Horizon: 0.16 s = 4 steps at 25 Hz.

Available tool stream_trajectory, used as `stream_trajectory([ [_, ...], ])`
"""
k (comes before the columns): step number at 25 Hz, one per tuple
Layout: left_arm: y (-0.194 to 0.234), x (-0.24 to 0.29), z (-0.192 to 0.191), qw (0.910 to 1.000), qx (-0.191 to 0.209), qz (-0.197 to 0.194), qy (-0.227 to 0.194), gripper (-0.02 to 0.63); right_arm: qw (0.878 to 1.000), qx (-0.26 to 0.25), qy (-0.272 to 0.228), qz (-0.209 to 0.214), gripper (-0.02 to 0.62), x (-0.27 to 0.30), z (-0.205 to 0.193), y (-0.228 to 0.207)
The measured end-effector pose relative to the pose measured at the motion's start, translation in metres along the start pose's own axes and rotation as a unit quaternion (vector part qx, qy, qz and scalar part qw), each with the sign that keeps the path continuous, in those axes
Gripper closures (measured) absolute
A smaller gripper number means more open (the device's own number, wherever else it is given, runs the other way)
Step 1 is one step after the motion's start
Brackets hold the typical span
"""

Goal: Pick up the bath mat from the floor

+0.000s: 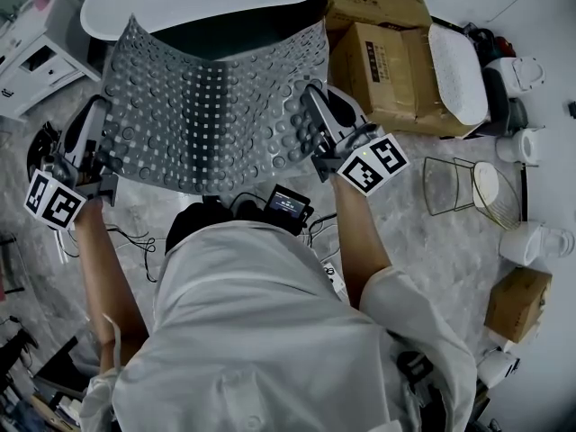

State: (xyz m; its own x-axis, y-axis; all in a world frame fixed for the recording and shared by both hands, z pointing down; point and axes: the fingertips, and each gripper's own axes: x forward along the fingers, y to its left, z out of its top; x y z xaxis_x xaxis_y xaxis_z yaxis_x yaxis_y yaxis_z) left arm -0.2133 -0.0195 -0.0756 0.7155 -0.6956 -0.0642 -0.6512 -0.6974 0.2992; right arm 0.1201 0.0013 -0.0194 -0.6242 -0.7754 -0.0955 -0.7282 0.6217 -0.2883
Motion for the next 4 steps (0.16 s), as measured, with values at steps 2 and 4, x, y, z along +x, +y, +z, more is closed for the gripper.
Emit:
stream_trajectory([
  [2, -0.0008, 0.0004, 0.0009, 1.0, -0.001, 0.001, -0.002, 0.594, 1.0, 0.001, 0.0, 0.002, 0.558, -0.0001, 0.0008, -0.0004],
  [4, -0.0017, 0.0012, 0.0021, 1.0, -0.002, 0.002, -0.004, 0.594, 1.0, 0.001, -0.001, 0.004, 0.558, -0.0001, 0.0022, -0.0013],
])
